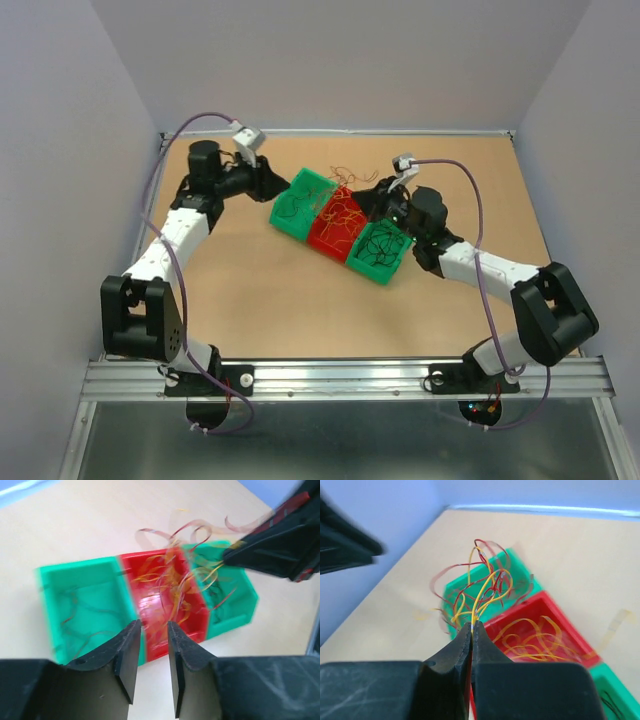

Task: Untangle the cables

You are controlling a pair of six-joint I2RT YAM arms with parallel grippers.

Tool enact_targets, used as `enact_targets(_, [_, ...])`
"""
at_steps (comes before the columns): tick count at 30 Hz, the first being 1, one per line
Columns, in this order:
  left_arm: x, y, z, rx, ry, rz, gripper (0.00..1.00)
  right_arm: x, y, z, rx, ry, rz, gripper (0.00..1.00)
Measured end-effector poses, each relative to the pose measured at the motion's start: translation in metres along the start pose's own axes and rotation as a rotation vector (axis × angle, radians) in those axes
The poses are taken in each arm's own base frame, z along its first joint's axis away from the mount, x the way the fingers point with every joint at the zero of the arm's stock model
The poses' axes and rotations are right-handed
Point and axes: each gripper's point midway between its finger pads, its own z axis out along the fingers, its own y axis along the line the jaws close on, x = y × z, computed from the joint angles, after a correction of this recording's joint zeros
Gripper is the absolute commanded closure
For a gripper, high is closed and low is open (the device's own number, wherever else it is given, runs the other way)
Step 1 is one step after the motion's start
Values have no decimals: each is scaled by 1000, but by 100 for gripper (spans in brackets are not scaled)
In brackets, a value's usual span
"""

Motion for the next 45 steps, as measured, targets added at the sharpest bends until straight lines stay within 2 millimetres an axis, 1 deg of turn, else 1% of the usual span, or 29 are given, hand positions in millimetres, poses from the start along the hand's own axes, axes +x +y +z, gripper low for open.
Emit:
enact_targets(1, [-5, 22, -16, -51, -38, -32, 59, -4, -10, -2, 68, -14, 17, 100])
enact_targets(2, [-8, 39, -28, -86, -70, -62, 59, -8, -22, -5, 142, -31, 35, 100])
enact_targets(4, [-12, 66, -49, -153, -119, -111, 59, -18, -36, -14, 247, -74, 59, 99])
enact_targets(5, [-12, 81, -61, -192, -142, -138, 60, -27, -42, -25, 294, -108, 67, 99])
enact_targets(7, [-15, 89, -68, -210, -166, -155, 59, -39, -45, -43, 342, -154, 75, 100])
enact_targets(8, [-17, 88, -68, -205, -175, -152, 43, -51, -41, -54, 344, -190, 74, 99])
enact_targets(10, [-20, 83, -66, -178, -184, -145, 32, -70, -32, -65, 328, -242, 70, 99])
enact_targets(11, [-21, 79, -63, -160, -184, -130, 25, -78, -27, -69, 307, -259, 67, 99])
enact_targets(12, [-21, 75, -61, -143, -183, -119, 7, -82, -22, -71, 287, -265, 63, 100])
enact_targets(13, [-20, 68, -56, -119, -179, -105, 1, -84, -18, -72, 271, -266, 58, 100])
enact_targets(15, [-14, 54, -47, -70, -161, -68, 1, -82, -10, -70, 228, -248, 52, 100])
enact_targets(16, [-8, 40, -40, -36, -145, -42, 1, -76, -6, -68, 201, -221, 48, 99])
enact_targets(17, [-5, 31, -35, -12, -135, -23, 1, -71, -5, -66, 189, -203, 47, 99])
enact_targets(18, [0, 12, -27, 35, -117, 19, 1, -63, -2, -64, 165, -172, 45, 99])
enact_targets(19, [3, 0, -23, 65, -108, 44, 1, -57, 1, -62, 143, -146, 43, 99])
enact_targets(21, [5, -28, -16, 134, -101, 113, 1, -44, 7, -57, 93, -94, 37, 100])
enact_targets(23, [3, -48, -14, 189, -105, 171, 1, -33, 13, -55, 50, -52, 30, 100])
enact_targets(24, [2, -51, -14, 197, -108, 181, 1, -28, 16, -55, 25, -29, 25, 100])
enact_targets(26, [1, -55, -15, 215, -111, 207, 1, -23, 22, -55, -10, -8, 17, 99])
enact_targets(30, [5, -55, -12, 220, -103, 224, 1, -21, 36, -56, -91, 14, -4, 99])
enact_targets(33, [9, -57, -6, 218, -93, 245, 2, -19, 43, -58, -130, 29, -11, 100])
enact_targets(38, [16, -65, 7, 210, -73, 291, 5, -12, 54, -59, -184, 54, -15, 100])
enact_targets(42, [20, -63, 15, 166, -58, 332, 6, -10, 57, -59, -205, 63, -20, 100])
enact_targets(45, [23, -56, 21, 112, -43, 362, 10, -9, 58, -60, -213, 65, -24, 100])
